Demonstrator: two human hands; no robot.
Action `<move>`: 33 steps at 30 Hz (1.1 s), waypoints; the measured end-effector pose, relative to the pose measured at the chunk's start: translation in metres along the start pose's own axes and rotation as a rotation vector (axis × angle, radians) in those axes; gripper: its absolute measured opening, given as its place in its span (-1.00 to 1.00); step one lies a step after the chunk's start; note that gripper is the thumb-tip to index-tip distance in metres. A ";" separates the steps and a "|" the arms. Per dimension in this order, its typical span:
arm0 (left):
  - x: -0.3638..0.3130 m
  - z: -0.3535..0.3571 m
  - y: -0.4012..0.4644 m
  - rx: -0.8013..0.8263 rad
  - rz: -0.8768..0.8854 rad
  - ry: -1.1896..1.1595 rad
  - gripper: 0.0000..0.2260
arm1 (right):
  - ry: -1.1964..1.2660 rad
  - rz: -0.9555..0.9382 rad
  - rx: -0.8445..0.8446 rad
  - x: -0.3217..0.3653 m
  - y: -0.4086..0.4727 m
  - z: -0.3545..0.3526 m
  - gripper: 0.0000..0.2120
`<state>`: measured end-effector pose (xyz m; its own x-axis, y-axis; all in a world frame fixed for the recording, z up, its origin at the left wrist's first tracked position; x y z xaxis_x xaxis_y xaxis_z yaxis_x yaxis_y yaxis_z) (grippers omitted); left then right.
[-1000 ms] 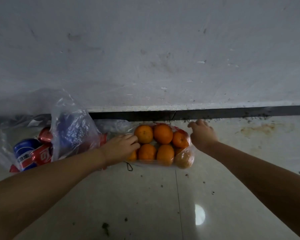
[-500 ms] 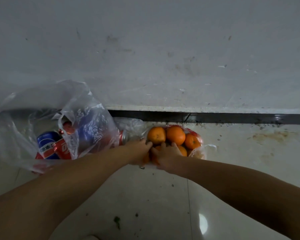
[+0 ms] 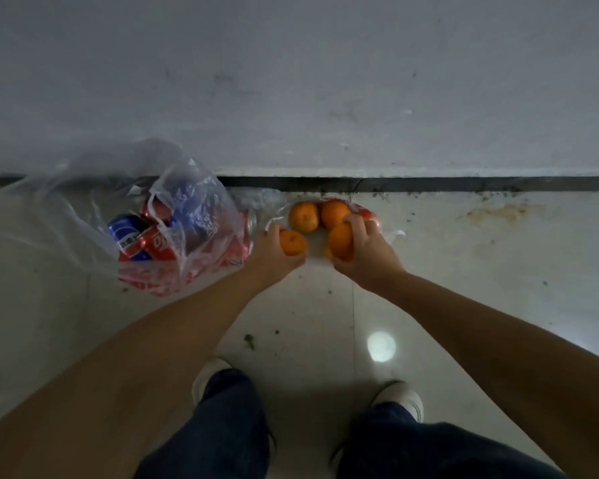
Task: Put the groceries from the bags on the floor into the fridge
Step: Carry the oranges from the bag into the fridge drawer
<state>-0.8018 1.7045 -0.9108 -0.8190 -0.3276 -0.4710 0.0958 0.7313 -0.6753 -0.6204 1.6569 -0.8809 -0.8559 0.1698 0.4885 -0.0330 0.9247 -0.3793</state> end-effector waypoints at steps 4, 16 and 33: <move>-0.033 -0.023 -0.088 0.057 0.069 0.044 -0.40 | 0.019 0.062 0.093 0.029 -0.055 -0.050 -0.25; -0.167 -0.177 -0.298 0.051 0.135 0.188 -0.43 | 0.248 0.321 -0.064 0.145 -0.224 -0.264 -0.33; -0.326 -0.157 -0.595 0.381 0.906 0.594 -0.41 | 0.470 0.941 -0.742 0.251 -0.607 -0.322 -0.34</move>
<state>-0.6808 1.4699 -0.2669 -0.4898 0.6342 -0.5982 0.8682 0.2926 -0.4007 -0.6485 1.2476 -0.2749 -0.1248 0.8197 0.5591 0.9044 0.3257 -0.2758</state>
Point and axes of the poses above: each hand's wrist, its own y-axis towards the middle knuckle, its own z-axis out of the palm, x = y × z, the point moved 5 cm from there along y, towards the middle knuckle, and after that the axes turned 8 degrees about -z, right-handed, at the moved point
